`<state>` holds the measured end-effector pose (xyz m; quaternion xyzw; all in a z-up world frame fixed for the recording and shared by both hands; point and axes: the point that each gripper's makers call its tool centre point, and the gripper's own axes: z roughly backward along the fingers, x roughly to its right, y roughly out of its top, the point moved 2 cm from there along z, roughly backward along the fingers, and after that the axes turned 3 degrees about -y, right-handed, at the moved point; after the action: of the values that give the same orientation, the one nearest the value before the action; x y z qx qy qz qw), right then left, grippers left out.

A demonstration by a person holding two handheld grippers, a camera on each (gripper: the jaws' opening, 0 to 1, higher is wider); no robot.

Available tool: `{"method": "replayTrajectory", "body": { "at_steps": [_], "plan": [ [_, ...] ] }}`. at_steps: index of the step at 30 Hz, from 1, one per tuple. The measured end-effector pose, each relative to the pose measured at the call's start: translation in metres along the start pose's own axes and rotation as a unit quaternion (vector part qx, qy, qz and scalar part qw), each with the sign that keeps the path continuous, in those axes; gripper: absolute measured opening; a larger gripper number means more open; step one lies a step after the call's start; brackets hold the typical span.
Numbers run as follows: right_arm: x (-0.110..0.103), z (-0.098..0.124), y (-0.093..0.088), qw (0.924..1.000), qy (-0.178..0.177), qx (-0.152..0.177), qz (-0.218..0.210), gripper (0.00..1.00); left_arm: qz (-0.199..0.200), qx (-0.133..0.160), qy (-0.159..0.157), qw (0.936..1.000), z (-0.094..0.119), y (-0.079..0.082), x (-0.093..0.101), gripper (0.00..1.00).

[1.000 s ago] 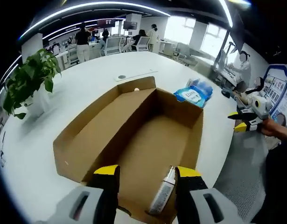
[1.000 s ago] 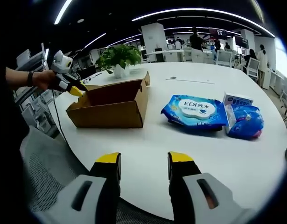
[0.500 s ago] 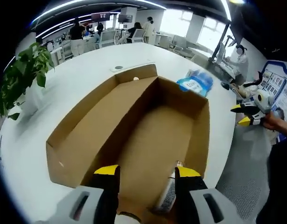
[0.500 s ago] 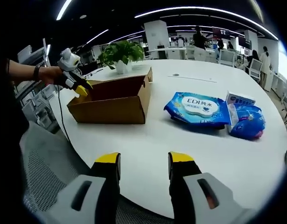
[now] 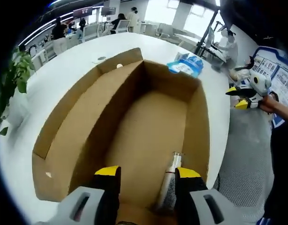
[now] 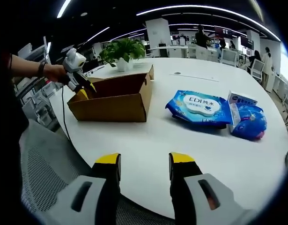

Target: Operate the shoe box by opening the lid, removing the specified soft item, and placing it in the target area until the item is outside and the box remains undamaged.

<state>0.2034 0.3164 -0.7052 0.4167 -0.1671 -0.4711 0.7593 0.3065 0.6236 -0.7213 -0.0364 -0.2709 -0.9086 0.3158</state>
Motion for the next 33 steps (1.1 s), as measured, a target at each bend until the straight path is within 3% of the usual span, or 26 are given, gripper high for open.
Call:
{"method": "replayTrajectory", "body": {
  "at_steps": [5,8,11,18,30,33],
  "plan": [
    [0.0,0.0,-0.001,1.0,0.0,-0.003,-0.001,0.39,-0.04,-0.033,-0.029,0.9982,-0.012,-0.004,0.011,0.47],
    [-0.001,-0.002,-0.003,0.9999,0.001,-0.012,0.002,0.39,-0.057,-0.06,-0.067,0.9943,-0.021,-0.009,0.021,0.48],
    [-0.002,-0.003,-0.005,0.9998,0.002,-0.018,0.007,0.38,-0.086,-0.087,-0.066,0.9904,-0.029,-0.015,0.018,0.47],
    [0.0,-0.003,-0.007,0.9997,-0.001,-0.024,0.009,0.38,-0.088,-0.091,-0.082,0.9887,-0.042,-0.012,0.023,0.44],
    [0.002,-0.004,-0.005,0.9996,-0.006,-0.024,0.011,0.35,-0.126,-0.103,-0.046,0.9856,-0.052,-0.015,0.026,0.34],
    [0.001,-0.004,-0.007,0.9995,-0.006,-0.027,0.014,0.34,-0.146,-0.097,-0.007,0.9845,-0.054,-0.015,0.019,0.28]
  ]
}}
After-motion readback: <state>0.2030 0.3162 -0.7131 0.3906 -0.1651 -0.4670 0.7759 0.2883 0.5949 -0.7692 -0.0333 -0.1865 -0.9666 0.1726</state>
